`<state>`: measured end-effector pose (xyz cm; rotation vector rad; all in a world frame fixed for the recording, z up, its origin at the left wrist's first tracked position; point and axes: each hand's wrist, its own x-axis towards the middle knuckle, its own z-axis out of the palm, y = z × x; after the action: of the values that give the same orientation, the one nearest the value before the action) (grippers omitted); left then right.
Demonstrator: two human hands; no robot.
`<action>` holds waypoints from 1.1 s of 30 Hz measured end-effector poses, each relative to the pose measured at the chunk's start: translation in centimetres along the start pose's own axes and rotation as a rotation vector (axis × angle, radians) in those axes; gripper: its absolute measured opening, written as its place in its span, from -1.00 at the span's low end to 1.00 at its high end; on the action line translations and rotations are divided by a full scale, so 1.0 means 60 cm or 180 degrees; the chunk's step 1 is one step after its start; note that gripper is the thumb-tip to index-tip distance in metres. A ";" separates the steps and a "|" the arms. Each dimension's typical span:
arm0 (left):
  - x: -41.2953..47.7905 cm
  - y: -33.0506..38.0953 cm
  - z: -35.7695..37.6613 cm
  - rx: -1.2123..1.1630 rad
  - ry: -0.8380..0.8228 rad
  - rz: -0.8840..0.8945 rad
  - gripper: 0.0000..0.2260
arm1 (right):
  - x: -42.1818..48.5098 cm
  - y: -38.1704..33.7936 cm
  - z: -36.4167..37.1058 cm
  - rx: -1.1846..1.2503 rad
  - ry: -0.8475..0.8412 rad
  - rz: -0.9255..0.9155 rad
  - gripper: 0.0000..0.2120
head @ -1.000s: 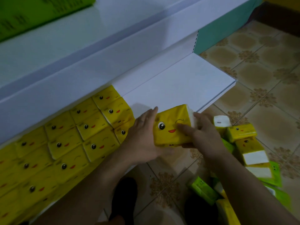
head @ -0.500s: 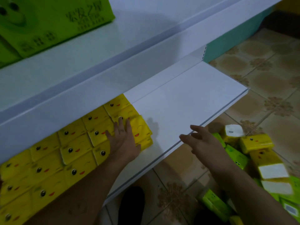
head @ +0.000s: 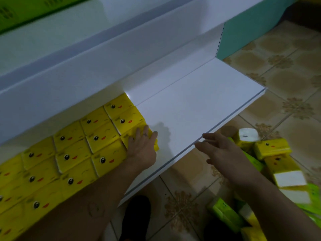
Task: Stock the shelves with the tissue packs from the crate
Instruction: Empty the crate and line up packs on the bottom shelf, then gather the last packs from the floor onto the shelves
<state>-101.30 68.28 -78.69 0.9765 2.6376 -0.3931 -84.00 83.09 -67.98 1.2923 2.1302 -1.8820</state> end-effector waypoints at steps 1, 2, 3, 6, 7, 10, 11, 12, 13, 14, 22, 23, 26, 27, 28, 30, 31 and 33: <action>0.005 -0.003 0.002 -0.0041 -0.0189 -0.0016 -0.36 | -0.001 0.001 -0.004 -0.0034 -0.0022 0.0012 -0.58; 0.009 -0.005 0.002 -0.0033 -0.0402 -0.0059 -0.33 | -0.001 0.003 -0.008 -0.0088 -0.0049 0.0027 -0.60; 0.012 -0.004 -0.001 0.0044 -0.0514 -0.0106 -0.33 | -0.001 0.006 -0.014 -0.0161 -0.0067 0.0031 -0.61; 0.006 0.037 -0.023 0.0297 -0.0288 -0.0014 -0.33 | 0.003 0.020 -0.041 -0.0413 0.0031 0.0085 -0.65; -0.003 0.061 -0.028 0.0226 -0.0174 0.0141 -0.30 | 0.005 0.028 -0.051 -0.0469 0.0093 0.0117 -0.68; -0.034 0.140 -0.025 -0.0349 0.0272 0.0793 -0.39 | 0.012 0.061 -0.083 -0.0749 0.0309 0.0279 -0.71; -0.046 0.166 -0.015 -0.0534 0.0312 0.1027 -0.46 | 0.015 0.077 -0.090 -0.0923 0.0339 0.0361 -0.69; -0.057 0.193 -0.002 -0.0728 0.0259 0.1244 -0.50 | 0.017 0.097 -0.095 -0.1120 0.0351 0.0476 -0.67; -0.070 0.217 0.016 -0.0964 0.0085 0.1397 -0.53 | 0.016 0.119 -0.096 -0.1342 0.0353 0.0584 -0.67; -0.084 0.237 0.034 -0.1246 -0.0182 0.1430 -0.54 | 0.015 0.147 -0.093 -0.1564 0.0359 0.0699 -0.68; -0.134 0.247 0.153 -0.3245 -0.1841 0.0053 -0.65 | 0.048 0.402 0.016 -0.3054 -0.0115 0.1357 -0.37; -0.127 0.238 0.161 -0.3338 -0.1901 -0.0067 -0.68 | 0.057 0.430 0.028 -0.3183 -0.0062 0.1313 -0.31; -0.106 0.209 0.161 -0.3367 -0.1948 -0.0151 -0.76 | 0.072 0.510 0.056 -0.3614 -0.0007 0.1255 -0.21; -0.099 0.203 0.160 -0.3322 -0.1884 -0.0153 -0.78 | 0.073 0.523 0.058 -0.3700 0.0035 0.1218 -0.29; -0.094 0.201 0.161 -0.3294 -0.1848 -0.0131 -0.78 | 0.077 0.533 0.057 -0.3726 0.0103 0.1199 -0.40; -0.093 0.204 0.159 -0.3269 -0.1898 -0.0102 -0.74 | 0.089 0.535 0.049 -0.3706 0.0184 0.1145 -0.58; -0.095 0.206 0.159 -0.3267 -0.1945 -0.0126 -0.74 | 0.097 0.533 0.044 -0.3683 0.0209 0.1073 -0.61; -0.097 0.210 0.156 -0.3262 -0.1997 -0.0166 -0.75 | 0.105 0.514 0.039 -0.3428 0.0346 0.0988 -0.53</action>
<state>-86.99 70.77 -87.02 0.3423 1.8589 0.5330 -71.51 82.52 -96.92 1.2824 2.2176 -0.3731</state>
